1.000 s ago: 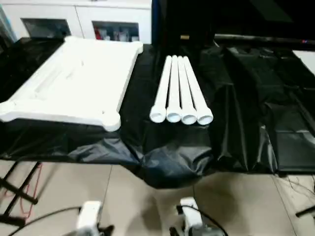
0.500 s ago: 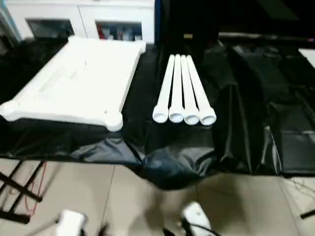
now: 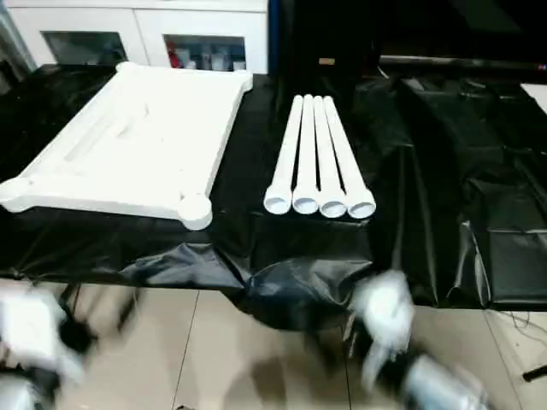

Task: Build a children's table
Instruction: Move to table

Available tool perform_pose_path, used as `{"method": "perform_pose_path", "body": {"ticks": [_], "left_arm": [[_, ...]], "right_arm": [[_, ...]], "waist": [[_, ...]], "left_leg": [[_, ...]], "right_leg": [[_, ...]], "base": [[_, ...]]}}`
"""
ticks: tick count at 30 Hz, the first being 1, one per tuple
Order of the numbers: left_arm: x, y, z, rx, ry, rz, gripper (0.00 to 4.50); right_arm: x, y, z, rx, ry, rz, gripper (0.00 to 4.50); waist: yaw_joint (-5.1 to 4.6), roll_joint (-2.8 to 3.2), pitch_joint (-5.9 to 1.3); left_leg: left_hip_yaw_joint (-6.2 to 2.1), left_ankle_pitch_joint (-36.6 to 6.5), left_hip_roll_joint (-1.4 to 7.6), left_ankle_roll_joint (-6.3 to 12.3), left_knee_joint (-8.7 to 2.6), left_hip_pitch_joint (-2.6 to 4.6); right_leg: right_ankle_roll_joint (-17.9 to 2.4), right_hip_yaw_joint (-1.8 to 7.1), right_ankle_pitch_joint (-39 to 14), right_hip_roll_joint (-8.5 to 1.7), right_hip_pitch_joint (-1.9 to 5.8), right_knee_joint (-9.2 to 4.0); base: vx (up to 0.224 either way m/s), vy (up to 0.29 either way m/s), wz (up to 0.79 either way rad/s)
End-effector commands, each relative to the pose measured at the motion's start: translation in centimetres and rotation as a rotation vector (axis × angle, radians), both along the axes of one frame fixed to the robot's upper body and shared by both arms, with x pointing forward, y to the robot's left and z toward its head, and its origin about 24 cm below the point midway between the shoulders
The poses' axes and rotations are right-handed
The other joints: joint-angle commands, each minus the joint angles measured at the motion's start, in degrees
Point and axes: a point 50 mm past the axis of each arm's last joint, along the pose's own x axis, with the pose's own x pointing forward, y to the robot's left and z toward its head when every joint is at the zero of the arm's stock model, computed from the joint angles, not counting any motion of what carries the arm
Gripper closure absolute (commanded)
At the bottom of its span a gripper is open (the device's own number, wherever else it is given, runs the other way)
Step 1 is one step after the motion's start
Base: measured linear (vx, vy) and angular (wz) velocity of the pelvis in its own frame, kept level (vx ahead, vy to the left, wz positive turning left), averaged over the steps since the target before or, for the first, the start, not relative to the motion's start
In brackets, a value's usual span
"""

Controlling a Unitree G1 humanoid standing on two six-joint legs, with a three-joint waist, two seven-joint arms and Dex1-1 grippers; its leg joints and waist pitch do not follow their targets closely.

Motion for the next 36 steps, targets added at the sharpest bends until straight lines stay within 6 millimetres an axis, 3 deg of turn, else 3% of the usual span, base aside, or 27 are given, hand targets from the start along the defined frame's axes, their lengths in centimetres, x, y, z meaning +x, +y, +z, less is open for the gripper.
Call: {"method": "perform_pose_path", "body": {"ticks": [1,5,6,7,8,11,12,14,15,16,18,19,20,21,23,24,25,26,27,28,29,30,31,33,34,35,36], "left_arm": [[0.6,0.4,1.1,-0.002,-0.022,0.043,0.15],[4.2,0.3,1.7,-0.035,-0.093,0.104,0.15],[4.2,0.3,1.7,-0.035,-0.093,0.104,0.15],[6.4,-0.3,1.2,-0.030,-0.103,0.109,0.15],[7.0,-0.7,1.1,-0.032,-0.098,0.101,0.15],[9.5,-2.4,0.6,-0.093,-0.053,-0.004,0.15],[9.8,-2.4,0.3,-0.058,-0.050,-0.011,0.15],[10.2,-2.9,0.1,-0.036,-0.038,-0.032,0.15],[10.2,-3.0,-0.1,-0.004,-0.023,-0.023,0.15],[10.2,-2.9,0.0,0.003,-0.020,-0.022,0.15],[10.2,-2.7,0.1,0.012,-0.022,-0.011,0.15],[10.3,-2.6,0.0,0.024,-0.029,-0.001,0.15],[10.4,-2.4,-0.1,0.030,-0.024,0.009,0.15],[10.5,-2.4,-0.1,0.037,-0.018,0.014,0.15],[10.6,-2.5,-0.1,0.042,-0.016,0.009,0.15],[10.6,-2.5,0.0,0.041,-0.018,0.005,0.15],[10.5,-2.6,0.0,0.043,-0.022,-0.002,0.15],[10.5,-2.7,0.1,0.045,-0.024,-0.007,0.15],[10.5,-2.7,-0.1,0.047,-0.017,-0.011,0.15],[10.5,-2.7,-0.2,0.048,-0.011,-0.014,0.15],[10.5,-2.7,-0.3,0.055,-0.007,-0.019,0.15],[10.5,-2.9,-0.3,0.057,-0.006,-0.024,0.15],[10.5,-2.9,-0.3,0.052,-0.008,-0.028,0.15],[10.6,-3.1,-0.1,0.069,-0.026,-0.034,0.15],[10.6,-3.1,0.1,0.090,-0.036,-0.033,0.15],[10.6,-3.2,0.2,0.119,-0.040,-0.031,0.15],[10.6,-3.3,0.2,0.110,-0.037,-0.031,0.15]], "right_arm": [[0.8,-0.5,1.0,0.041,-0.017,-0.066,0.13],[5.0,-0.6,1.8,0.127,-0.138,-0.250,0.13],[5.0,-0.6,1.8,0.127,-0.138,-0.250,0.13],[6.5,-0.4,1.2,0.219,-0.065,-0.267,0.13],[6.9,-0.5,1.2,0.241,-0.049,-0.266,0.13],[8.3,-0.8,0.7,0.172,0.015,-0.315,0.13],[8.4,-0.8,0.3,0.148,0.024,-0.313,0.13],[8.5,-1.1,-0.2,0.075,0.031,-0.339,0.13],[8.4,-1.1,-0.4,0.079,0.043,-0.335,0.13],[8.2,-0.9,-0.6,0.081,0.053,-0.336,0.13],[8.2,-0.5,-0.9,0.107,0.067,-0.336,0.13],[8.3,-0.4,-1.0,0.116,0.075,-0.339,0.13],[8.4,-0.3,-1.2,0.111,0.084,-0.346,0.13],[8.4,-0.2,-1.4,0.108,0.094,-0.350,0.13],[8.7,0.1,-1.6,0.105,0.107,-0.354,0.13],[8.8,0.3,-1.6,0.107,0.112,-0.355,0.13],[8.9,0.4,-1.5,0.106,0.103,-0.354,0.13],[8.9,0.5,-1.5,0.104,0.096,-0.354,0.13],[9.0,0.5,-1.4,0.092,0.091,-0.366,0.13],[9.0,0.5,-1.4,0.082,0.088,-0.376,0.13],[9.0,0.7,-1.4,0.090,0.088,-0.371,0.13],[9.0,0.8,-1.4,0.083,0.082,-0.362,0.13],[9.1,0.8,-1.4,0.076,0.078,-0.361,0.13],[9.2,0.8,-1.4,0.061,0.071,-0.360,0.13],[9.2,0.9,-1.4,0.063,0.072,-0.357,0.13],[9.3,0.8,-1.3,0.063,0.071,-0.356,0.13],[9.5,0.9,-1.1,0.071,0.065,-0.354,0.13]], "waist": [[0.21,-0.16,-1.36],[-0.09,-1.12,-2.13],[-0.03,-0.80,-2.41],[0.32,0.81,-2.67],[-0.15,-0.03,-2.63],[1.09,-1.02,-3.28],[1.93,-0.19,-3.27],[2.80,-0.39,-3.69],[3.00,-0.50,-3.98],[2.67,-0.08,-4.08],[1.09,1.34,-4.85],[-0.85,1.67,-4.55],[-0.97,1.55,-4.27],[-0.34,1.19,-3.51],[0.29,-1.95,-3.63],[2.65,-3.15,-3.65],[1.91,-1.75,-3.51],[1.96,-1.63,-3.00],[1.58,-1.60,-2.40],[1.59,0.02,-2.91],[0.29,0.24,-1.88],[-2.60,2.23,-2.95],[-3.38,3.37,-3.01],[-3.17,2.38,-2.32],[-2.50,1.72,-2.70],[-2.27,0.59,-3.07],[-0.08,-0.46,-2.79]], "left_leg": [[-3.60,-9.0,5.73,1.70,-4.99,0.45],[-3.29,-1.9,5.08,0.43,-4.14,0.27],[-3.24,-0.9,4.92,0.11,-3.84,0.30],[-3.31,0.1,4.80,0.46,-3.56,0.13],[-2.81,-0.6,4.41,1.23,-3.52,0.23],[-2.88,-0.4,3.96,7.66,-1.58,-1.32],[-3.73,-0.4,4.22,9.75,0.38,-2.02],[-5.40,1.4,4.59,10.90,2.54,-4.15],[-5.94,3.1,4.73,11.73,2.16,-4.43],[-5.74,6.3,4.28,14.61,0.71,-3.99],[-5.14,16.1,3.50,23.00,-0.79,0.51],[-6.61,23.6,3.68,31.23,-1.28,3.74],[-6.75,26.1,4.25,33.73,-1.76,3.87],[-5.76,26.1,4.90,34.92,-3.53,1.42],[-3.38,11.6,2.23,25.77,-1.69,-0.90],[-5.07,-4.4,1.32,14.51,8.16,-4.00],[-9.87,-6.6,1.67,4.10,12.05,-6.93],[-10.33,-6.4,1.10,-0.11,11.82,-6.46],[-9.85,-6.6,0.57,-1.98,7.91,-6.07],[-8.53,-2.6,0.52,2.48,1.86,-3.24],[-7.67,-5.4,0.20,6.72,-1.17,-2.81],[-7.80,-9.7,1.35,12.20,-3.37,1.32],[-8.51,-9.2,2.13,16.20,-5.36,1.68],[-8.95,-2.6,4.00,23.22,-5.27,2.40],[-9.28,-0.6,4.92,23.11,-5.30,2.43],[-9.26,-1.2,4.73,21.45,-4.62,1.97],[-7.47,-10.1,4.27,10.80,-2.11,-0.59]], "right_leg": [[-10.3,3.47,-6.4,-5.55,0.57,-4.18],[-10.4,3.52,2.7,-5.33,0.65,-2.99],[-10.8,3.50,4.7,-5.32,0.83,-2.56],[-10.5,3.58,7.8,-5.56,1.08,-2.19],[-10.8,3.65,8.1,-5.36,0.91,-2.66],[-15.4,5.68,8.9,-9.50,2.82,-3.67],[-16.8,7.18,7.0,-12.49,3.07,-4.92],[-17.3,8.47,6.0,-14.57,4.53,-5.26],[-17.4,7.51,5.8,-13.51,4.40,-4.86],[-16.5,5.62,6.7,-10.60,3.44,-3.80],[-13.4,1.47,7.5,-4.24,-0.13,0.15],[-7.7,-1.61,1.4,-0.32,-4.61,3.80],[-4.1,-2.19,-1.3,-0.05,-5.82,5.25],[1.6,-2.73,-3.2,-0.57,-5.72,6.50],[3.6,0.70,-0.1,-5.73,-3.86,0.17],[-1.3,10.94,-6.3,-19.36,-0.71,-6.43],[-5.9,11.36,-11.6,-21.76,1.53,-6.32],[-7.8,9.16,-16.8,-19.42,0.85,-6.69],[-12.1,5.94,-21.4,-14.17,1.59,-6.55],[-13.9,3.09,-21.2,-9.05,0.86,-5.92],[-12.1,0.82,-23.2,-4.24,-1.16,-4.20],[-8.7,-1.67,-16.7,0.57,-3.59,0.73],[-5.6,-3.40,-8.0,1.18,-3.82,6.51],[-2.4,-3.65,-5.1,-0.33,-4.84,6.67],[-1.7,-2.38,-3.8,-2.09,-4.19,5.43],[-1.8,-0.69,-2.5,-3.74,-3.49,3.45],[-6.4,4.24,-4.5,-10.70,-1.66,-1.98]], "base": [[0.000,0.000,0.00],[0.000,0.000,0.00],[0.000,0.000,0.00],[0.000,0.000,0.00],[0.000,0.000,0.00],[0.000,0.000,0.00],[-0.008,0.060,0.01],[-0.003,0.073,-0.02],[0.010,0.119,-0.03],[0.010,0.119,-0.03],[0.032,0.164,0.05],[0.032,0.175,0.06],[-0.011,0.160,0.06],[-0.057,0.125,0.01],[-0.064,0.117,0.01],[-0.061,0.161,-0.07],[-0.061,0.161,-0.07],[-0.076,0.216,-0.24],[-0.086,0.225,-0.11],[-0.086,0.225,-0.11],[-0.076,0.221,0.15],[-0.078,0.243,0.18],[-0.078,0.243,0.18],[-0.075,0.211,-0.01],[-0.071,0.180,-0.05],[-0.092,0.139,-0.06],[-0.098,0.134,0.01]]}}
